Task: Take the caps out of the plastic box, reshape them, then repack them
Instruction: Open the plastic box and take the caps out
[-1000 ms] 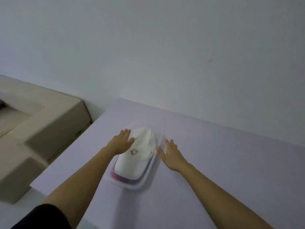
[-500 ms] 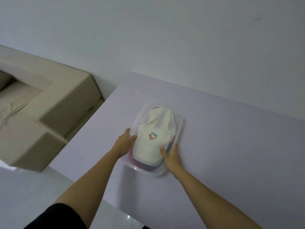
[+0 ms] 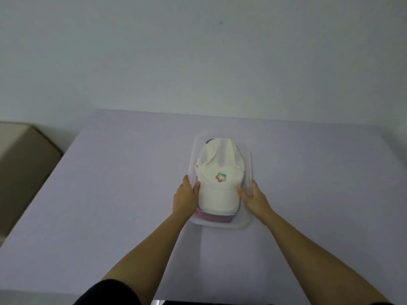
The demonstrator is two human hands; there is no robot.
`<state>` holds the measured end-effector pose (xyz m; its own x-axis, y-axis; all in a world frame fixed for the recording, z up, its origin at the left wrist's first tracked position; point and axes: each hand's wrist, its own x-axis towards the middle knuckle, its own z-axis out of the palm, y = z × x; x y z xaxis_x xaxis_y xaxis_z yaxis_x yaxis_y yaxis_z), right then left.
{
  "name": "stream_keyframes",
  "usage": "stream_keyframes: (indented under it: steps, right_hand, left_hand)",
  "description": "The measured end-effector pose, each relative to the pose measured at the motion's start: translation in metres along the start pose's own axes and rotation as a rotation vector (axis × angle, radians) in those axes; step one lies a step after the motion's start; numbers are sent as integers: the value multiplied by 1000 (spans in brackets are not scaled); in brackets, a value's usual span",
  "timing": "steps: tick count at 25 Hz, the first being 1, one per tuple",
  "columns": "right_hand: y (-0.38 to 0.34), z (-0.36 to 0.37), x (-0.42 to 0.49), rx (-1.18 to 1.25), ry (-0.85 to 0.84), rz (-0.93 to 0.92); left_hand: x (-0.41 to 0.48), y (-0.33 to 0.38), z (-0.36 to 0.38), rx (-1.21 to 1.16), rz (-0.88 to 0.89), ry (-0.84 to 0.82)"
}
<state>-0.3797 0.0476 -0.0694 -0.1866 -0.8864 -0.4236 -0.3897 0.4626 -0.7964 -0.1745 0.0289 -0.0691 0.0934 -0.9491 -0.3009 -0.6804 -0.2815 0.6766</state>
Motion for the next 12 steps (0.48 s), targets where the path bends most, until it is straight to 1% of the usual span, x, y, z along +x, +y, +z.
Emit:
stream_keyframes:
  steps: [4,7,9,10,12]
  right_hand:
    - [16,-28,-7,29,-8,9]
    - [21,-28,-10,33,-4,37]
    - [25,-24,-9,64,16,66]
    - [27,-21,-8,73,27,72]
    - [32,-16,-7,83,63,87]
  left_hand:
    - [-13,14,32,-23,-60,-8]
    - [-21,18,38,-26,-75,-4]
    - [-21,18,36,-80,-90,-33]
    - [-20,17,34,-111,-124,-30]
    - [-23,9,34,-128,-266,9]
